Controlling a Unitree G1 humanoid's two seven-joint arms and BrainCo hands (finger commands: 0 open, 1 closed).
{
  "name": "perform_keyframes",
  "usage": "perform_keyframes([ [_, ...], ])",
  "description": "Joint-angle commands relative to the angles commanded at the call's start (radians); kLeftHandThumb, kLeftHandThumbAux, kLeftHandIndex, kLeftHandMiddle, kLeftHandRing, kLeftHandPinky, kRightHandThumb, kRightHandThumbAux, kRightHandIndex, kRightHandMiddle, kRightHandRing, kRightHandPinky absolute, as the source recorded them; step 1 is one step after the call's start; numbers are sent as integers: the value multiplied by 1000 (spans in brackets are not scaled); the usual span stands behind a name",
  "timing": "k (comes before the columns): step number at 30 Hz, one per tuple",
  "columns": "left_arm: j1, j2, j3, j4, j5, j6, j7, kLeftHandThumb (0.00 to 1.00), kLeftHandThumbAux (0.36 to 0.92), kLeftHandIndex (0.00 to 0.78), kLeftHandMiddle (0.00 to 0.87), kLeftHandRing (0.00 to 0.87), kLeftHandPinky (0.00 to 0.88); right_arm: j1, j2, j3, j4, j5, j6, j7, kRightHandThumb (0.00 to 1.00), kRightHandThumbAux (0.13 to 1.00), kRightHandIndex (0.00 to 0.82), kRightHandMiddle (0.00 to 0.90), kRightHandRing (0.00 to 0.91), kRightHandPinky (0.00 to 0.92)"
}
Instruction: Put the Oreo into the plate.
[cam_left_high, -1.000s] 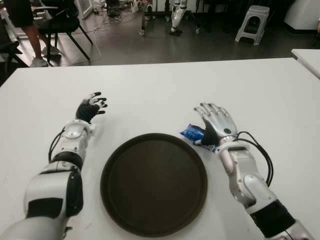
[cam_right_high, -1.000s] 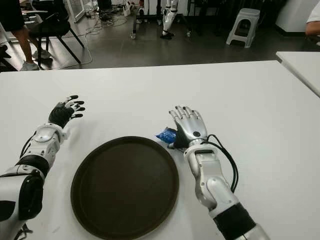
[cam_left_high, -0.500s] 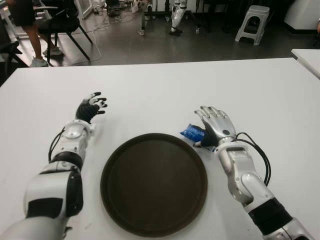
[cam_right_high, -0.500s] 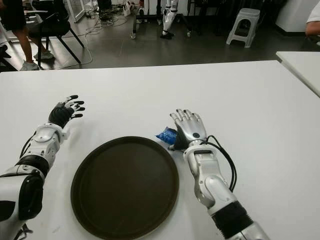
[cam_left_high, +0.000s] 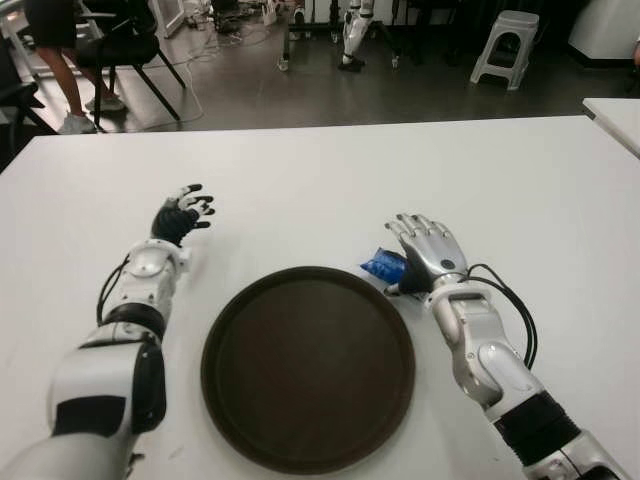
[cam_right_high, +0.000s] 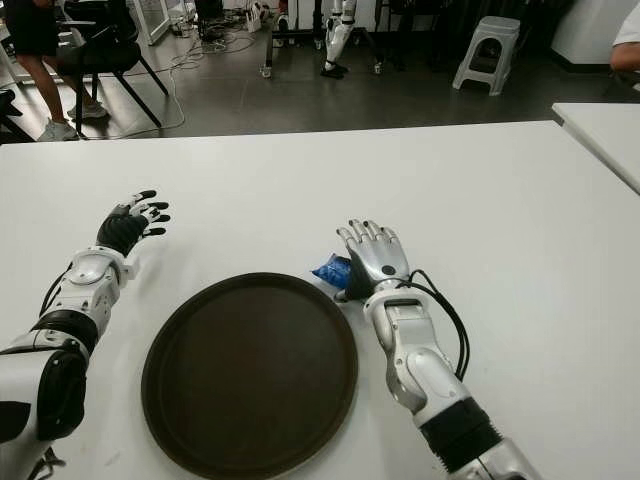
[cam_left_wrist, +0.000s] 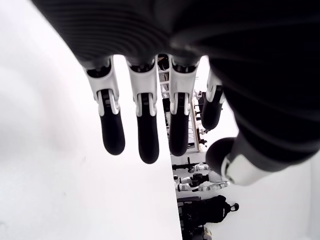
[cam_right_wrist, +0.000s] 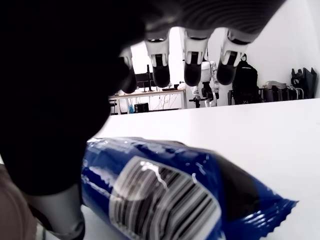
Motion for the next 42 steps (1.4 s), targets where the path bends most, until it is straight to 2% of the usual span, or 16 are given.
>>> perform_keyframes([
  [16, 2, 4, -1, 1, 2, -4, -9, 21, 634, 170, 256, 272, 297, -9, 3, 4, 23, 21, 8, -15, 0, 786, 20, 2, 0, 40],
  [28, 4, 4, 5, 0, -2, -8, -18, 47, 649, 175, 266, 283, 303, -16, -1, 12, 29, 24, 13, 3, 0, 783, 31, 11, 14, 63],
  [42, 2, 9, 1, 2, 5, 0, -14, 40, 669, 171, 266, 272, 292, -32, 3, 9, 92, 60, 3, -8, 0, 759, 31, 6, 1, 44],
])
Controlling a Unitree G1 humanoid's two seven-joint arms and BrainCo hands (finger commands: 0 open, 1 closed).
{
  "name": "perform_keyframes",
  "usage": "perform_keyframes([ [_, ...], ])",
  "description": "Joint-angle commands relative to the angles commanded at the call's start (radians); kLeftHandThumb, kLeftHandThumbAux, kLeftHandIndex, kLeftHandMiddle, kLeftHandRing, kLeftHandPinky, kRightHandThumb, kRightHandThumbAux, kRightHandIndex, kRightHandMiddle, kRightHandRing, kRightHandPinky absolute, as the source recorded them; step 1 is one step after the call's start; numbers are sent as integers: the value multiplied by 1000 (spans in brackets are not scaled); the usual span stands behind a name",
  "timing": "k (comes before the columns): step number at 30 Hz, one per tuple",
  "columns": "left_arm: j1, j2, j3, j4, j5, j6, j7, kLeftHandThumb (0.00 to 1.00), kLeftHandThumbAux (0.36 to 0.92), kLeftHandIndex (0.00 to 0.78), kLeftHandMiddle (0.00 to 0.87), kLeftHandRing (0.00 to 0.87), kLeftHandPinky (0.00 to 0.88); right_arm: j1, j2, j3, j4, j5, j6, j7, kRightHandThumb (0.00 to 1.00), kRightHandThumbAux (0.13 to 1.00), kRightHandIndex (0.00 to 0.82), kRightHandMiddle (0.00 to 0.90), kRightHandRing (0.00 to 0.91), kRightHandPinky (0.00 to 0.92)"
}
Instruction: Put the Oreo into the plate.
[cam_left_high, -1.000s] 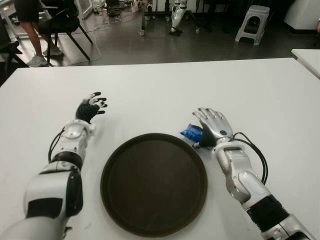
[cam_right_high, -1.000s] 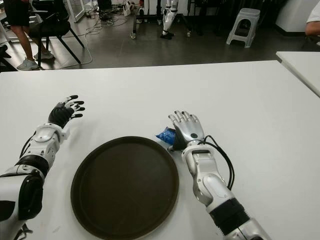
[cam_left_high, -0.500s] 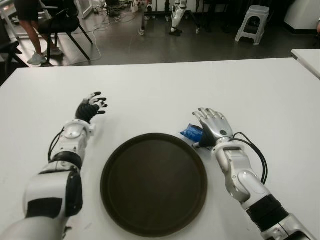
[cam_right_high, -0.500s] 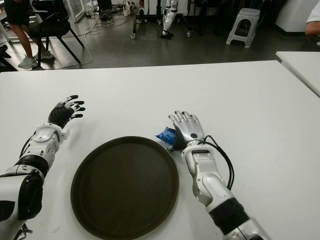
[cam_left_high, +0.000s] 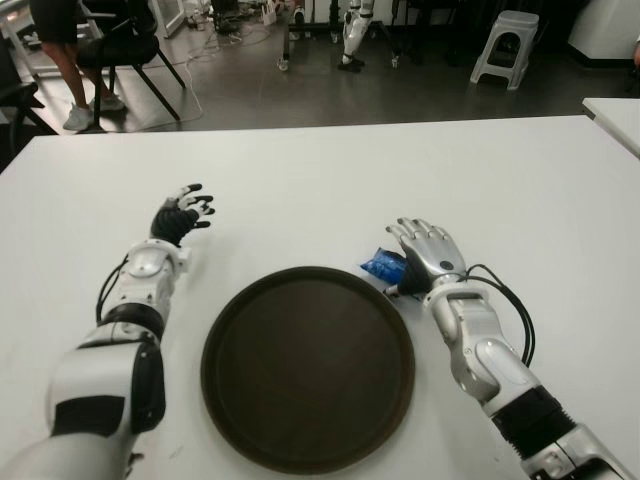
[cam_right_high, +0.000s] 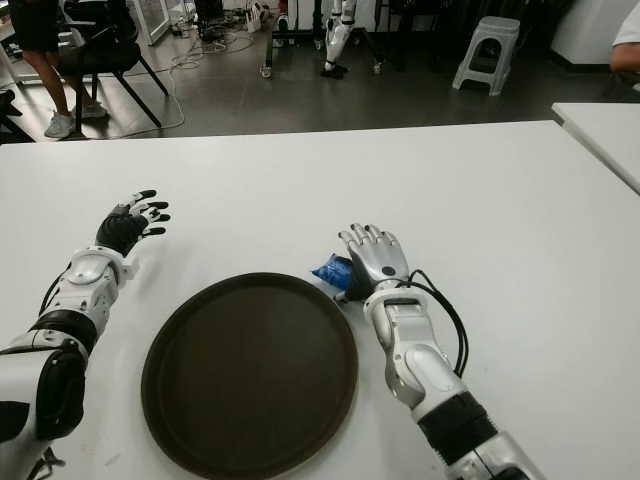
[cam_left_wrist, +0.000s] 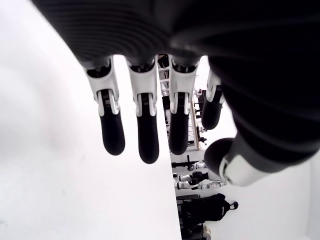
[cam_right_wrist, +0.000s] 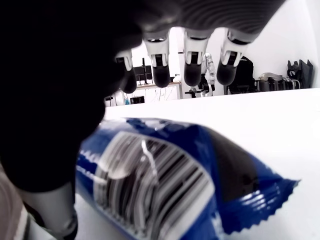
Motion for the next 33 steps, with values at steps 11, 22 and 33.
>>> perform_keyframes([
  [11, 3, -1, 2, -2, -3, -13, 0, 61, 645, 182, 280, 285, 296, -23, -6, -8, 36, 64, -4, 56, 0, 743, 31, 33, 32, 62],
  [22, 3, -1, 2, -1, -1, -12, 11, 67, 642, 186, 282, 289, 300, -86, -39, -12, 125, 185, -45, 193, 0, 721, 70, 81, 84, 85],
  [33, 1, 0, 0, -1, 0, -5, 9, 66, 647, 181, 276, 280, 296, -117, -55, -29, 218, 262, -127, 168, 0, 734, 85, 106, 98, 109],
])
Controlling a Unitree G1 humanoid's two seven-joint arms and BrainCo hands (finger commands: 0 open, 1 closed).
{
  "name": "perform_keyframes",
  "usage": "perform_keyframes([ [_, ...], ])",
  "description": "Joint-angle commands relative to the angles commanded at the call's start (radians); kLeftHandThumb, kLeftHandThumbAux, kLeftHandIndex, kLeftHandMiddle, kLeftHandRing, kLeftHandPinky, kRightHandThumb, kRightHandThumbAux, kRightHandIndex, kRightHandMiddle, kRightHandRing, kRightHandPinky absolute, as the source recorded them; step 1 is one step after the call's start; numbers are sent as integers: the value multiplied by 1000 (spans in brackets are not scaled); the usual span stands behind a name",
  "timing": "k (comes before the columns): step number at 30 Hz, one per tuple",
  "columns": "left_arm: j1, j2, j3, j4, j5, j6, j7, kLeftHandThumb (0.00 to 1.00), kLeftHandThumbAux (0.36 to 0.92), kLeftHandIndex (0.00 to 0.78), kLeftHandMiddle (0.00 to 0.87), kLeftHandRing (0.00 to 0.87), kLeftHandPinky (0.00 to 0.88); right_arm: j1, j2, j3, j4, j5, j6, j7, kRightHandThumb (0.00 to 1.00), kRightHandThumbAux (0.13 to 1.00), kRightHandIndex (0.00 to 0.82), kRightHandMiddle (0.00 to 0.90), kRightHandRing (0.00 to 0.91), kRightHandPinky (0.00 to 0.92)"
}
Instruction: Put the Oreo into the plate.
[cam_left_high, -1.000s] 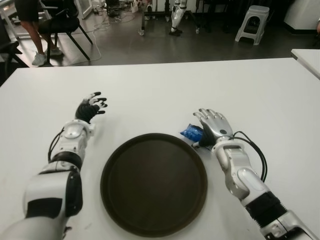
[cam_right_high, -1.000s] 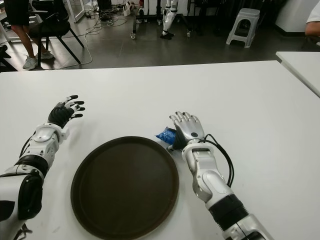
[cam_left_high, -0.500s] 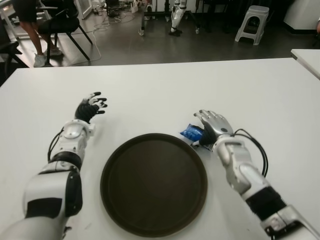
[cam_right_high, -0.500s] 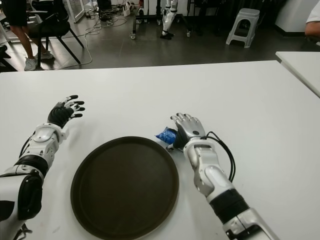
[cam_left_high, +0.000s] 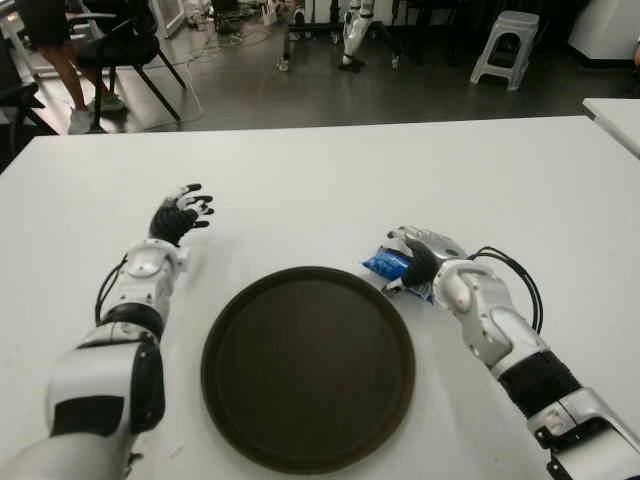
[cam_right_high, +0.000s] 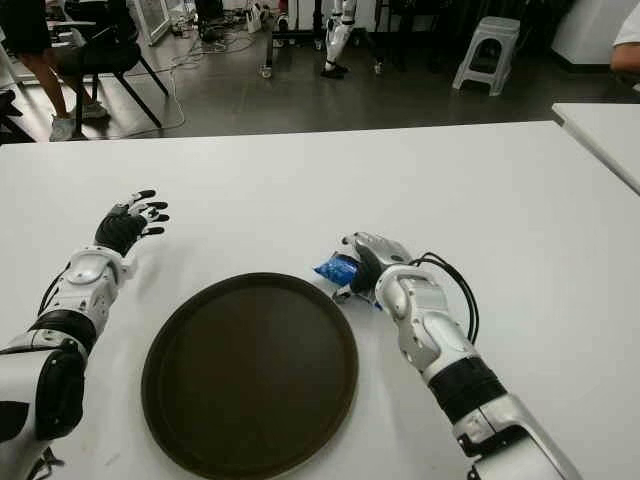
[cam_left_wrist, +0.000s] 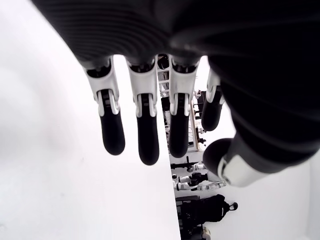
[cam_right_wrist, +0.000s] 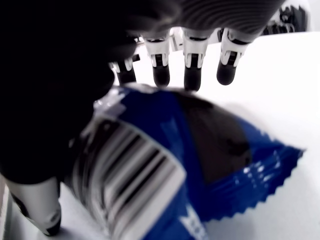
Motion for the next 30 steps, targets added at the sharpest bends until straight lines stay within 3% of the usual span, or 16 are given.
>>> perform_keyframes([
  [11, -1, 1, -2, 0, 1, 4, 3, 43, 661, 168, 266, 275, 294, -28, -5, -4, 78, 43, -38, -31, 0, 767, 73, 96, 86, 97],
  [22, 1, 0, 5, 0, -4, -6, -1, 48, 638, 172, 263, 280, 308, -42, -24, 3, 90, 49, -42, -24, 0, 746, 56, 75, 58, 61],
  [30, 0, 1, 7, 0, -5, -2, -5, 31, 639, 171, 259, 275, 292, -15, -59, 1, -15, 46, -32, 26, 0, 724, 160, 197, 196, 215],
])
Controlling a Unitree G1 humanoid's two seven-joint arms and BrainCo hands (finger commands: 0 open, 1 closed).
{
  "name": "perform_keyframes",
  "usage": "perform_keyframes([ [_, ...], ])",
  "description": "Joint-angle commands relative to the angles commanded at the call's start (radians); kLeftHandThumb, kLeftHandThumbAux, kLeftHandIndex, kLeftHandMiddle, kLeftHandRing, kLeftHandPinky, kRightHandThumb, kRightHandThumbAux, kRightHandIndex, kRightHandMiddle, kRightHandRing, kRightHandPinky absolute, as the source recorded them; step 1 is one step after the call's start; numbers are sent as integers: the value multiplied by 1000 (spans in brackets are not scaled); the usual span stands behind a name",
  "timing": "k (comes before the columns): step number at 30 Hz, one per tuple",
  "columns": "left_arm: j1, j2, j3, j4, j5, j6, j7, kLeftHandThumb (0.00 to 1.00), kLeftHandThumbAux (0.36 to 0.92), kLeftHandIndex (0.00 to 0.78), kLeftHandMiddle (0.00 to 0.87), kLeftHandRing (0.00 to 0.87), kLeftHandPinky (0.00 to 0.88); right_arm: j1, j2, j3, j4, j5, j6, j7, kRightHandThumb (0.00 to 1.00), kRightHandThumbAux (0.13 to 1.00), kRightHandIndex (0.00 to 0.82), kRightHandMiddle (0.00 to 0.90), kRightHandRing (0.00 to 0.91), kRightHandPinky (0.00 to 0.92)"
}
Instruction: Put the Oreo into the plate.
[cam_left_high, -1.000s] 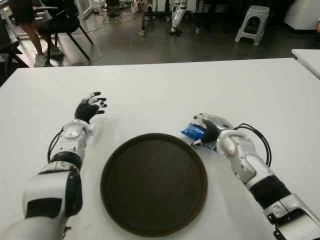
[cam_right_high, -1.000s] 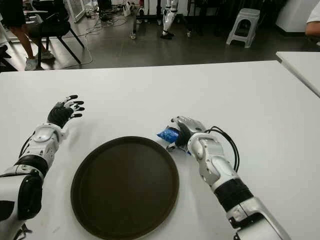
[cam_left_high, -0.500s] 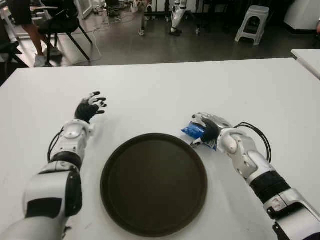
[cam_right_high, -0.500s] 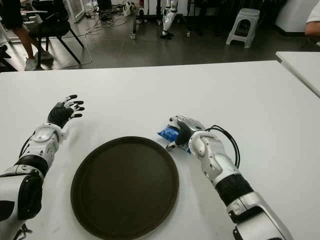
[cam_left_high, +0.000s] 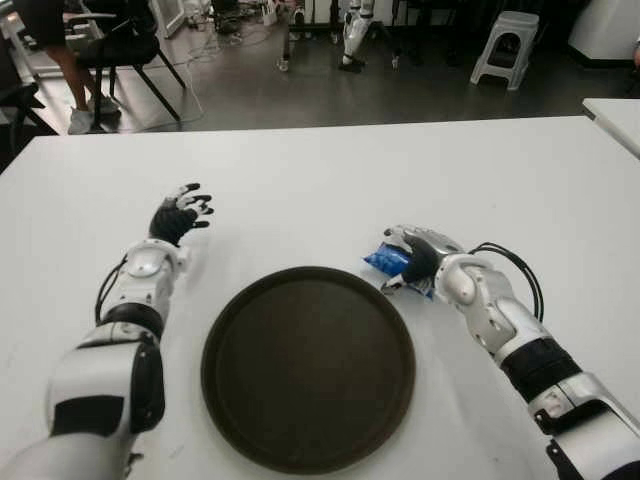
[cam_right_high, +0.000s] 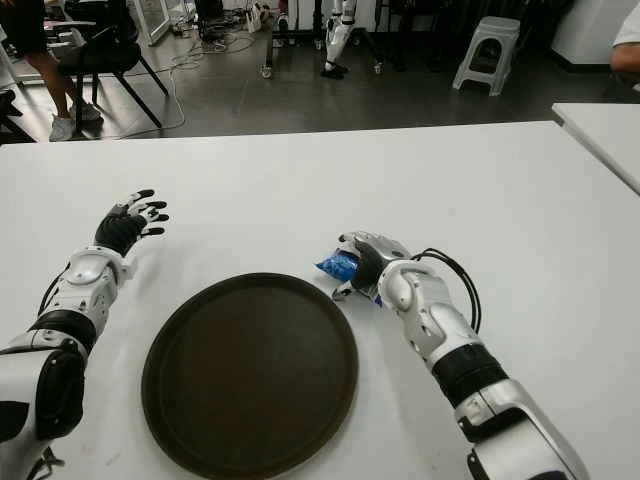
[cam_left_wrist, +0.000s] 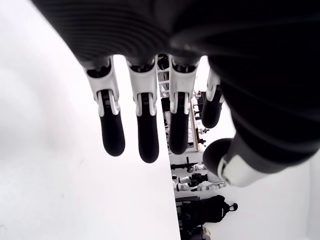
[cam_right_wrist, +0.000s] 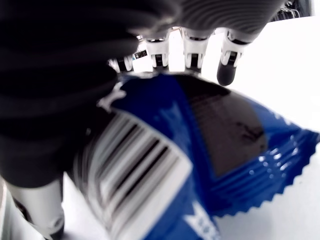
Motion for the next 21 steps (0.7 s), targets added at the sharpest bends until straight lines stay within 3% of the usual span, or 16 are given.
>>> perform_keyframes([
  [4, -1, -1, -1, -1, 1, 0, 2, 26, 652, 176, 264, 275, 291, 18, -21, 4, -78, -8, 15, 30, 39, 688, 227, 260, 269, 293],
  [12, 0, -1, -1, -3, 0, 1, 5, 28, 665, 162, 260, 271, 298, 46, -50, 9, -164, -17, 4, 25, 295, 679, 455, 432, 411, 443],
  [20, -1, 0, -8, -2, 8, 3, 11, 12, 679, 168, 259, 266, 286, 65, -74, 16, -256, -51, 35, 52, 357, 698, 504, 507, 471, 471],
  [21, -1, 1, -9, -2, 8, 3, 12, 11, 681, 168, 258, 265, 286, 67, -75, 17, -263, -55, 40, 56, 422, 703, 489, 508, 473, 471],
])
